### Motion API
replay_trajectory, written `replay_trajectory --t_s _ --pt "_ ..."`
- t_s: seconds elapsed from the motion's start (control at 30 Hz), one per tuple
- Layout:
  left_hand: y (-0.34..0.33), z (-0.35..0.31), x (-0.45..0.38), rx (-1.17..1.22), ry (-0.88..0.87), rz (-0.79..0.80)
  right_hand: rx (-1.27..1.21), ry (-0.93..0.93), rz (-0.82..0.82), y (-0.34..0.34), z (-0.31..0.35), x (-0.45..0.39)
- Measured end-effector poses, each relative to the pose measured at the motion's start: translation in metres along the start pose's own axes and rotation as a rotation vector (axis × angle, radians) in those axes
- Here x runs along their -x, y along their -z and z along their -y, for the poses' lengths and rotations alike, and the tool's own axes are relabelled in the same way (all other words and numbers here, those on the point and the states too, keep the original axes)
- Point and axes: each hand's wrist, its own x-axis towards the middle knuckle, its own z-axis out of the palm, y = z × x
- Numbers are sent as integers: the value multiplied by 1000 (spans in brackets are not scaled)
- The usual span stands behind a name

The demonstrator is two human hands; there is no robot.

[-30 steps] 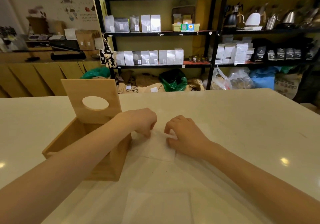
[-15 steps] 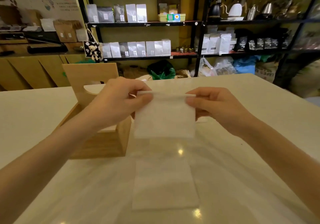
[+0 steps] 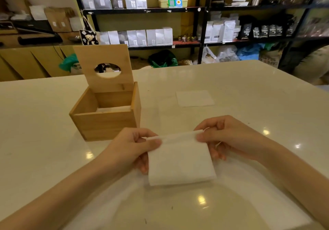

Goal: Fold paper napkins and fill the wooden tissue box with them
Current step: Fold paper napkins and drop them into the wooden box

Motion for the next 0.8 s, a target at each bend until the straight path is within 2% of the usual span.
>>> replay_trajectory --t_s 0.2,0.53,0.7,0.8 --pt "3 11 -10 13 -43 -82 55 13 -104 3 -5 -5" --pt "-2 12 -12 0 -83 -62 21 -11 -125 5 -8 -9" --pt "-2 15 -14 -144 -128 -110 60 -22 -140 5 -10 -9" --pt "-3 16 -15 -233 -152 -140 178 2 -199 2 -14 -8"
